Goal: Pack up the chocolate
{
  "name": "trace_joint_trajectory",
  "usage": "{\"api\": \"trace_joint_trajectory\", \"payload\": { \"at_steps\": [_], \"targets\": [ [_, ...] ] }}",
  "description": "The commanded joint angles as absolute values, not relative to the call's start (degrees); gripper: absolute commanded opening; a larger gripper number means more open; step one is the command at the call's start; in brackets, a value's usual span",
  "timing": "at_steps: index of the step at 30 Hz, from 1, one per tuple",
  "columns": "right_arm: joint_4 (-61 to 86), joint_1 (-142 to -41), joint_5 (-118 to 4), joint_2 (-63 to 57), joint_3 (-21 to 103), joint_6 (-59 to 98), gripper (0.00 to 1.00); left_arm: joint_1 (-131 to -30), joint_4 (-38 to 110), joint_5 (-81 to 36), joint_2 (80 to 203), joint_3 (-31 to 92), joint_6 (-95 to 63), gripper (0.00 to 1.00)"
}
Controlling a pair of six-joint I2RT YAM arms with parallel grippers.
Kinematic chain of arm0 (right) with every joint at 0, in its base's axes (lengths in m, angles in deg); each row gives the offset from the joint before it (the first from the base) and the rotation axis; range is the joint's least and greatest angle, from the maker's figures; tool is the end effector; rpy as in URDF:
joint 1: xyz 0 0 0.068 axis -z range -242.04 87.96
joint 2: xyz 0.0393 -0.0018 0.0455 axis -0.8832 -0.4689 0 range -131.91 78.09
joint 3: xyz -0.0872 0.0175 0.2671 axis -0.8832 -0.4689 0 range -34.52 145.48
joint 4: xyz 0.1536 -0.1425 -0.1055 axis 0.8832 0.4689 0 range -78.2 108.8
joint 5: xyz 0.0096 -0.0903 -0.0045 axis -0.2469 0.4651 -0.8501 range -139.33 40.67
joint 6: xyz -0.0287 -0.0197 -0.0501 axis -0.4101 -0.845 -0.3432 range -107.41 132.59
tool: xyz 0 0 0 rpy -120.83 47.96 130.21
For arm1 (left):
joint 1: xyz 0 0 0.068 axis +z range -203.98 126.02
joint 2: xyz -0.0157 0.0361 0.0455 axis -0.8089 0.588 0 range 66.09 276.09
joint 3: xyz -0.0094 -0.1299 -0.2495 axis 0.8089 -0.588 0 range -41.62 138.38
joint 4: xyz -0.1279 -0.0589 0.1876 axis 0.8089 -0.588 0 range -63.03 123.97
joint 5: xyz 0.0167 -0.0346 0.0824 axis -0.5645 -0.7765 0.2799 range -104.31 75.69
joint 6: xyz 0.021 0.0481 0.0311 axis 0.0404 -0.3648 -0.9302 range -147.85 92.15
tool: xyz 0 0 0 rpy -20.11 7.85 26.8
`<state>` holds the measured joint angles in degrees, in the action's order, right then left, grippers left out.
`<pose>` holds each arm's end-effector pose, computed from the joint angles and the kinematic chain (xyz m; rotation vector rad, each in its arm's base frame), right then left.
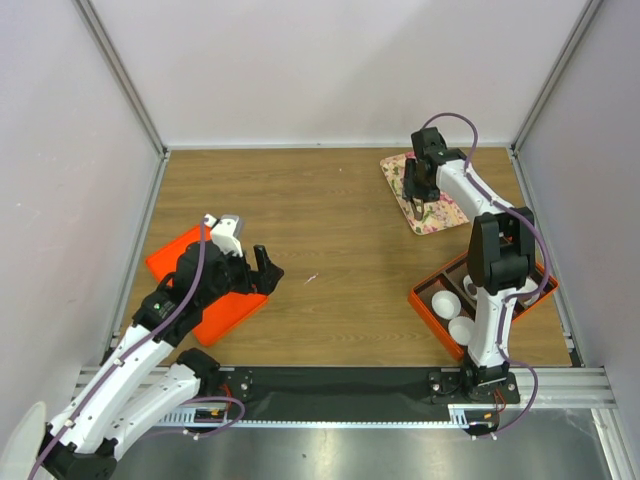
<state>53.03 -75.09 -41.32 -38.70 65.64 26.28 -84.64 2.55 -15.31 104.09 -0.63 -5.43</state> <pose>0.4210 0.0911 0.2519 0.0660 2.5645 -0.0037 0.1053 -0.0632 0.2957 0.1632 2.1133 -0.5807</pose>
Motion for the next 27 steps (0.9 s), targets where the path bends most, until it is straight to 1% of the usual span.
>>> {"api": "trace_joint_trajectory", "payload": {
  "at_steps": [1, 5, 10, 15, 17, 18, 21, 25, 27],
  "targets": [
    [53.2, -75.7, -39.2, -34.3, 65.7, 27.1, 0.5, -85.0, 3.3, -14.4, 104.0, 1.3, -5.7, 1.0],
    [54.0, -76.0, -39.4, -33.7, 65.8, 27.8, 0.5, -85.0, 3.3, -14.5, 103.9, 1.3, -5.6, 1.0],
    [54.0, -76.3, -42.1, -33.7, 64.6, 30.6, 0.47, -85.0, 3.2, -14.5, 103.8, 1.3, -5.6, 1.0],
    [54.3, -77.2, -41.1, -32.9, 62.7, 31.0, 0.45, -85.0, 3.5, -14.5, 103.6, 1.2, -5.7, 1.0],
    [54.6, -77.3, -40.3, -32.8, 62.3, 30.8, 0.42, -84.9, 3.5, -14.6, 103.6, 1.3, -5.8, 1.0],
    [54.9, -77.2, -39.4, -32.8, 62.4, 30.7, 0.38, -85.0, 3.5, -14.6, 103.6, 1.3, -5.8, 1.0],
    [56.4, -77.2, -38.0, -31.9, 62.8, 30.2, 0.31, -85.0, 3.6, -14.7, 103.4, 1.3, -5.8, 1.0],
    [60.0, -77.2, -36.2, -27.8, 64.6, 29.9, 0.29, -85.0, 3.7, -15.1, 103.4, 1.2, -5.9, 1.0],
    [64.9, -77.2, -34.2, -24.3, 65.0, 31.6, 0.27, -85.0, 3.9, -15.4, 103.4, 1.3, -5.9, 1.0]
  ]
}}
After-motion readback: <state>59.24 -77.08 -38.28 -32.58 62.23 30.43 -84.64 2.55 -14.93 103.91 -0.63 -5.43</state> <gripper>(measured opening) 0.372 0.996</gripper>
